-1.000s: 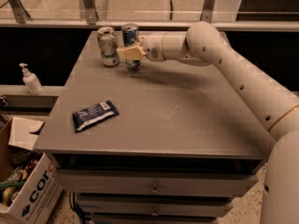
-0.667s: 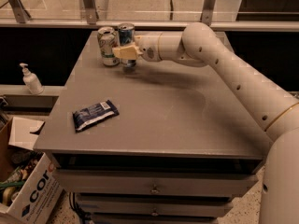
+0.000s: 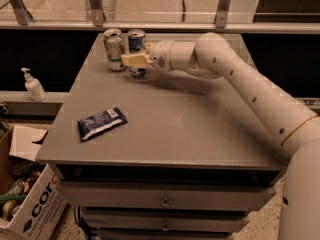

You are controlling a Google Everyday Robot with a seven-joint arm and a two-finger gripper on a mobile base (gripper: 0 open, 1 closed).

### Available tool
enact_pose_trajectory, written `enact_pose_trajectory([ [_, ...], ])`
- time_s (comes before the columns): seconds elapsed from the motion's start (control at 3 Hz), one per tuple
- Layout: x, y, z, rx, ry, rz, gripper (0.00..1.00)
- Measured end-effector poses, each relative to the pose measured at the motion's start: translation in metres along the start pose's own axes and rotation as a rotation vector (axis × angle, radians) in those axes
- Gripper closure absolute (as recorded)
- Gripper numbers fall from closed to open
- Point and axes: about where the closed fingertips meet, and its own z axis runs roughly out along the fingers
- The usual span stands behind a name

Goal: Move redbull can near 7up can

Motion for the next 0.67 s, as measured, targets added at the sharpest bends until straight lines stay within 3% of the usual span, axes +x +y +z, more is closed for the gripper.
enact_pose_trajectory([
  [0.33,0.0078,-0.0028,-0.0031,0.001,-0.008,-0.002,1.00],
  [0.67,0.0044,-0.0026,-0.0037,0.001,-0.008,-0.002,0.82],
])
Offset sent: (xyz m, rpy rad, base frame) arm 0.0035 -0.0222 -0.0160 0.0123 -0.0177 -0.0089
